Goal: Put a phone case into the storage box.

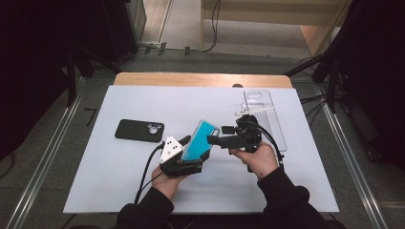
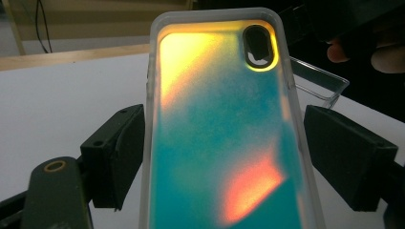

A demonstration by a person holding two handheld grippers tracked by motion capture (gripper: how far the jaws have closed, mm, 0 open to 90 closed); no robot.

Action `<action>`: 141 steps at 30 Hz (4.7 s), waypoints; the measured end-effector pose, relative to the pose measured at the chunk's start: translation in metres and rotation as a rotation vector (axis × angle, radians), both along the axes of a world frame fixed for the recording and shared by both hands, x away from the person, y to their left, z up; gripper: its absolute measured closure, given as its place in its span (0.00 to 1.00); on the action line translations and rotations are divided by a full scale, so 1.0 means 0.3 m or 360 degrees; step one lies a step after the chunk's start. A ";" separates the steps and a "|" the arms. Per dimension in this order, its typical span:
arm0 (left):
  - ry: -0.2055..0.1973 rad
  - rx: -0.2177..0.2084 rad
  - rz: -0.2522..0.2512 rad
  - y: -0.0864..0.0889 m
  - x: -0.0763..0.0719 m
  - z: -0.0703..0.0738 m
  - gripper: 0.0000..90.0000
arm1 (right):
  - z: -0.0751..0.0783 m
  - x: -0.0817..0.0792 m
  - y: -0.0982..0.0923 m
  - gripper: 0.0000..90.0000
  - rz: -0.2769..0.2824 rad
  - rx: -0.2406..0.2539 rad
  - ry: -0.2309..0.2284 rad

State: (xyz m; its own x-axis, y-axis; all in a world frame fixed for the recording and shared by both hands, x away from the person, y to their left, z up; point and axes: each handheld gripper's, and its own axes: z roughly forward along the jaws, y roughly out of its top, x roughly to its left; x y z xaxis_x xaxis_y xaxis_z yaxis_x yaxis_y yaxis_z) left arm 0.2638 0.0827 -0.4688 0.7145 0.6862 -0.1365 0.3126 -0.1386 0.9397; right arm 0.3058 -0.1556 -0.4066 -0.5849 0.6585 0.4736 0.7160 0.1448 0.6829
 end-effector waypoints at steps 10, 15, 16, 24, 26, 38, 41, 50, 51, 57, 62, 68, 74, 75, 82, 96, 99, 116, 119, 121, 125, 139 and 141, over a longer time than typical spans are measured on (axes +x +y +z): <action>-0.0055 0.0029 0.0030 -0.008 -0.013 -0.003 0.19 | -0.022 0.040 0.034 0.26 0.0008 0.0004 0.0016; -0.0057 0.0033 0.0023 -0.013 -0.016 -0.005 0.19 | -0.027 0.050 0.025 0.54 -0.0007 0.0055 0.0109; -0.0057 0.0031 0.0024 -0.014 -0.018 -0.006 0.19 | -0.026 0.051 0.022 0.59 -0.0022 0.0064 0.0140; -0.0068 0.0023 0.0014 -0.025 -0.027 -0.010 0.19 | -0.035 0.062 -0.002 0.83 -0.0023 0.0194 0.0300; -0.0074 0.0027 0.0013 -0.024 -0.028 -0.009 0.19 | -0.034 0.063 -0.004 0.84 -0.0022 0.0219 0.0315; 0.0097 0.0054 -0.0016 -0.031 -0.014 0.015 0.12 | -0.023 0.056 -0.005 0.85 -0.0008 0.0225 0.0357; 0.0135 0.0077 -0.0025 -0.032 -0.010 0.025 0.11 | -0.017 0.052 -0.005 0.85 0.0002 0.0205 0.0338; 0.0291 0.0112 -0.0132 -0.013 0.003 0.066 0.12 | 0.010 0.040 -0.023 0.85 -0.0062 0.0060 0.0182; 0.0315 0.0113 -0.0147 -0.011 0.006 0.069 0.14 | 0.013 0.038 -0.025 0.85 -0.0063 0.0049 0.0156; 0.0382 0.0223 -0.0225 -0.007 0.021 0.088 0.15 | 0.026 0.023 -0.024 0.85 -0.0056 -0.0031 0.0045; 0.0397 0.0352 -0.0284 -0.007 0.029 0.102 0.16 | 0.030 0.012 -0.022 0.85 -0.0024 -0.0092 -0.0032; 0.0514 0.0375 -0.0372 0.016 0.055 0.117 0.20 | 0.034 -0.001 -0.029 0.85 0.0062 -0.0154 -0.0147; 0.0495 0.0386 -0.0441 0.041 0.062 0.132 0.31 | 0.036 -0.013 -0.037 0.85 0.0216 -0.0196 -0.0235; 0.0490 0.0394 -0.0450 0.046 0.063 0.135 0.31 | 0.036 -0.016 -0.038 0.85 0.0230 -0.0194 -0.0244; 0.0474 0.0351 -0.0508 0.073 0.078 0.172 0.43 | 0.036 -0.018 -0.051 0.85 0.0297 -0.0168 -0.0252; 0.0502 0.0307 -0.0698 0.098 0.115 0.219 0.45 | 0.036 -0.025 -0.050 0.85 0.0557 -0.0165 -0.0281; 0.0488 0.0318 -0.0744 0.100 0.122 0.226 0.48 | 0.037 -0.030 -0.043 0.85 0.0628 -0.0161 -0.0317; 0.0487 0.0401 -0.0980 0.079 0.162 0.242 0.58 | 0.036 -0.032 -0.011 0.85 0.0908 -0.0135 -0.0392; 0.0480 0.0376 -0.1021 0.087 0.165 0.244 0.65 | 0.034 -0.032 -0.007 0.85 0.0934 -0.0140 -0.0392; 0.0486 0.0359 -0.1037 0.092 0.166 0.247 0.70 | 0.033 -0.032 -0.005 0.85 0.0946 -0.0137 -0.0387; 0.0479 0.0357 -0.1063 0.092 0.162 0.246 0.78 | 0.031 -0.032 0.000 0.85 0.0969 -0.0125 -0.0397; 0.0530 0.0358 -0.1122 0.088 0.160 0.242 0.90 | 0.018 -0.020 0.008 0.85 0.1016 -0.0094 -0.0320; 0.0545 0.0347 -0.1112 0.087 0.160 0.244 0.90 | 0.018 -0.018 0.006 0.85 0.1011 -0.0090 -0.0317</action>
